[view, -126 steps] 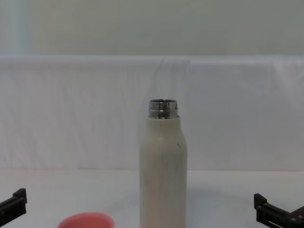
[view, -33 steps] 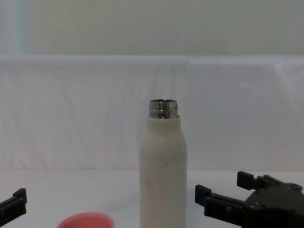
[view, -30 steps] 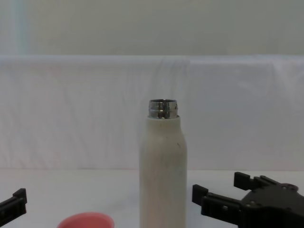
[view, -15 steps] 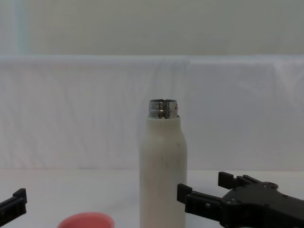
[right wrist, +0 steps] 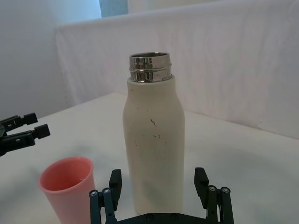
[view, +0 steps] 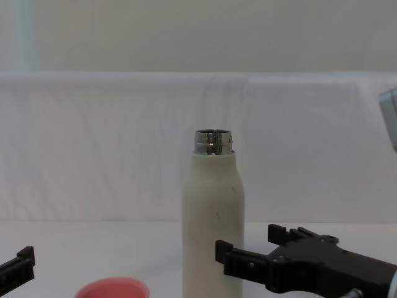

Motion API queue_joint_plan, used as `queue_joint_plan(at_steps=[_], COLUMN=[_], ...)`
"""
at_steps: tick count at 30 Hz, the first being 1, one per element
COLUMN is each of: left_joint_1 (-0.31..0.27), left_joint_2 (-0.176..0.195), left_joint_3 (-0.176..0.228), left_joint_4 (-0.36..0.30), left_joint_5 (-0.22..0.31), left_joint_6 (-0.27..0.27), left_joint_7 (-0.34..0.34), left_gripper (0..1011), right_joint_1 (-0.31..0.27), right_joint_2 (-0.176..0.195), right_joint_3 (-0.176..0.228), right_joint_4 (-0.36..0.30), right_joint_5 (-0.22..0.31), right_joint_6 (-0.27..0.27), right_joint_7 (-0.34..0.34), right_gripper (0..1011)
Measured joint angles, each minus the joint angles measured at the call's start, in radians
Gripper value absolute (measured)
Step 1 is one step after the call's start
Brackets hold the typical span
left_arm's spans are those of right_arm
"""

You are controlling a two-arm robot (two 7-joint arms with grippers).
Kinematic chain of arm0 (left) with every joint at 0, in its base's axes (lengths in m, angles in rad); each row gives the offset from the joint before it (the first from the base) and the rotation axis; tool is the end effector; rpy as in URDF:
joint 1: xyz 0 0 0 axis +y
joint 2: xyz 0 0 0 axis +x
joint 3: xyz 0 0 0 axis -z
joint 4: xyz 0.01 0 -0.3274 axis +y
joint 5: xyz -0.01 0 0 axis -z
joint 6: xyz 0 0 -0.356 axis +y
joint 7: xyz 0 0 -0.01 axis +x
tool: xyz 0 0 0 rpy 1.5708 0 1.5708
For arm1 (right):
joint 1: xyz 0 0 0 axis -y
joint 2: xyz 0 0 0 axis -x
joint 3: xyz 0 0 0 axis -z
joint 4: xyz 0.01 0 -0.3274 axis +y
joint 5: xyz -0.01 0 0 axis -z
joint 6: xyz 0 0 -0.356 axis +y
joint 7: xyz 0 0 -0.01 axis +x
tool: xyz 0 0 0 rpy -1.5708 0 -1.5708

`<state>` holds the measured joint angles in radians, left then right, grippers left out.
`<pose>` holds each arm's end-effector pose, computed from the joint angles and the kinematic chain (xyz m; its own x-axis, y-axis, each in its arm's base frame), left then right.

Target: Grasp the thermos with one hand and pour water into the cup lid.

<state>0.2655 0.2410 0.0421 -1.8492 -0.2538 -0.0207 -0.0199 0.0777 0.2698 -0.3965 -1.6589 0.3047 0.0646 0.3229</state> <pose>0.2904 0.0415 -0.3205 0.1245 0.9917 -0.0326 -0.9921 0.1240 -0.0175 0.3711 0.0584 -0.3055 0.6668 -0.7447 -0.0277 0.7450 0.6671 -0.0022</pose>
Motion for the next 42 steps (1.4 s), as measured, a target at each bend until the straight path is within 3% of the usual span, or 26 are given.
queue_joint_plan(at_steps=[19,42], left_joint_1=[0.0,0.0], left_joint_2=[0.0,0.0], left_joint_3=[0.0,0.0], left_joint_4=[0.0,0.0], left_joint_5=[0.0,0.0], left_joint_6=[0.0,0.0], left_joint_7=[0.0,0.0], left_gripper=[1001,1001], right_joint_1=[0.094,0.164], right_joint_2=[-0.04,-0.078], right_joint_3=[-0.034,-0.056], right_joint_4=[0.082,0.157], right_joint_5=[-0.016,-0.035], right_joint_6=[0.018,0.029], right_joint_7=[0.002,0.001], right_gripper=[1001,1001])
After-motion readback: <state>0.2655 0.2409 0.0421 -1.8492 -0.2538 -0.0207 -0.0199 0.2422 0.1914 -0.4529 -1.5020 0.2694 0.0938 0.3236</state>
